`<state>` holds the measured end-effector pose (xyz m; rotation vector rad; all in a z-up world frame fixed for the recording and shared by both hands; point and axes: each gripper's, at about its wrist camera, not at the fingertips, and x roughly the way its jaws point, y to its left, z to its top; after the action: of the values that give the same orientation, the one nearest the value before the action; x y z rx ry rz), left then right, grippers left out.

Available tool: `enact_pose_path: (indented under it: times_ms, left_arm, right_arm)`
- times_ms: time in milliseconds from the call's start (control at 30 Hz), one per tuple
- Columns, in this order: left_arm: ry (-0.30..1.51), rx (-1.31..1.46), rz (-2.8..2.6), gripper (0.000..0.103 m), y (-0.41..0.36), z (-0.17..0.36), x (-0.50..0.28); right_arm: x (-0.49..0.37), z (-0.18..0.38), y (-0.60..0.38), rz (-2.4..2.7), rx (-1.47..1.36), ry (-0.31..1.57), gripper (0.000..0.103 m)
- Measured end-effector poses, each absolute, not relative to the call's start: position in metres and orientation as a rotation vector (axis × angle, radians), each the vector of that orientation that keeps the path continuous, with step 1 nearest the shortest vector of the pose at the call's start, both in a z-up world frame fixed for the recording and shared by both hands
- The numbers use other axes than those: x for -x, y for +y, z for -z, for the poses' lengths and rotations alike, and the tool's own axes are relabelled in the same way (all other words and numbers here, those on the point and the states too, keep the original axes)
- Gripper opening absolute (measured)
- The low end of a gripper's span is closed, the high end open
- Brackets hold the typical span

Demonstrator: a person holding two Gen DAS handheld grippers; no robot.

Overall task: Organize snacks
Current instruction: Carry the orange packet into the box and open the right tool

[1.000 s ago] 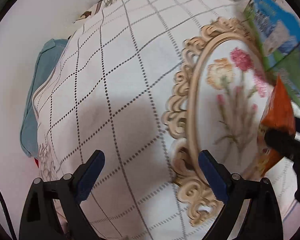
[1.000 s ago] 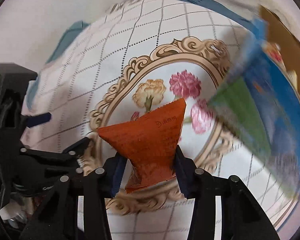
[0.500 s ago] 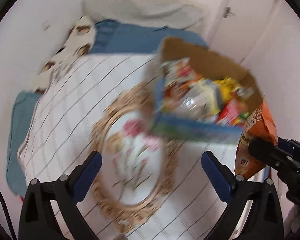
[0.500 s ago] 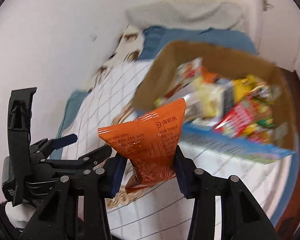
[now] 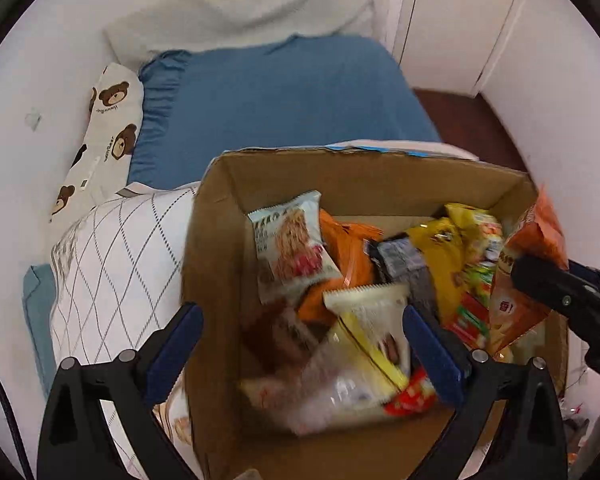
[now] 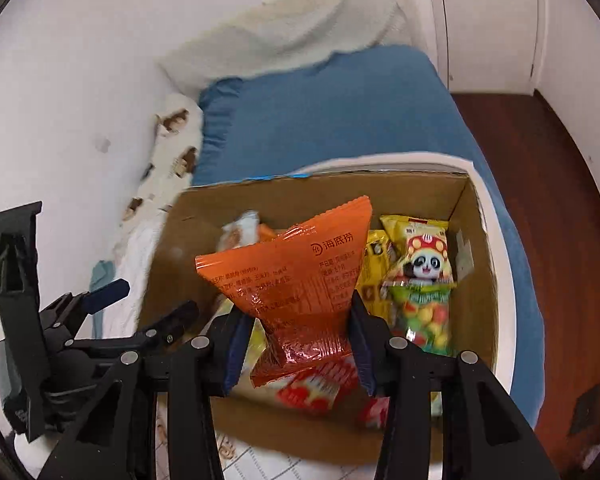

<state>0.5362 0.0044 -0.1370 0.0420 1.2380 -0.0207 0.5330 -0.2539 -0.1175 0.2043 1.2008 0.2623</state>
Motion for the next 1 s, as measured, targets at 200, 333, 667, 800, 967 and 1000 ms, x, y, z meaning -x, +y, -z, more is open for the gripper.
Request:
enact_pose_path:
  times_ms: [200, 333, 667, 800, 967, 1000]
  left_arm:
    - [1.278, -0.071, -0.001, 0.102, 0.001, 0.159, -0.566]
    - [1.279, -0.056, 0.01, 0.102, 0.001, 0.161, -0.568]
    - [1.29, 0.017, 0.04, 0.102, -0.004, 0.162, -0.548]
    - [1.286, 0.033, 0.052, 0.102, -0.006, 0.156, -0.533]
    - [1.252, 0.048, 0.055, 0.102, -0.005, 0.14, -0.515]
    - [1.242, 0.05, 0.053, 0.102, -0.005, 0.136, -0.51]
  right_arm:
    - [-0.585, 0.152, -0.251, -0.23, -0.216, 1.299, 0.056]
    - [-0.597, 0.16, -0.262, -0.211, -0.233, 1.305, 0.099]
    - [-0.556, 0.166, -0.284, -0.081, -0.069, 1.3, 0.099]
    - [-0.537, 0.162, -0.289, -0.067, -0.052, 1.281, 0.1]
    - [-0.515, 0.149, -0.294, -0.071, -0.077, 1.255, 0.1]
    - [-0.509, 0.146, -0.295, -0.071, -0.076, 1.244, 0.1]
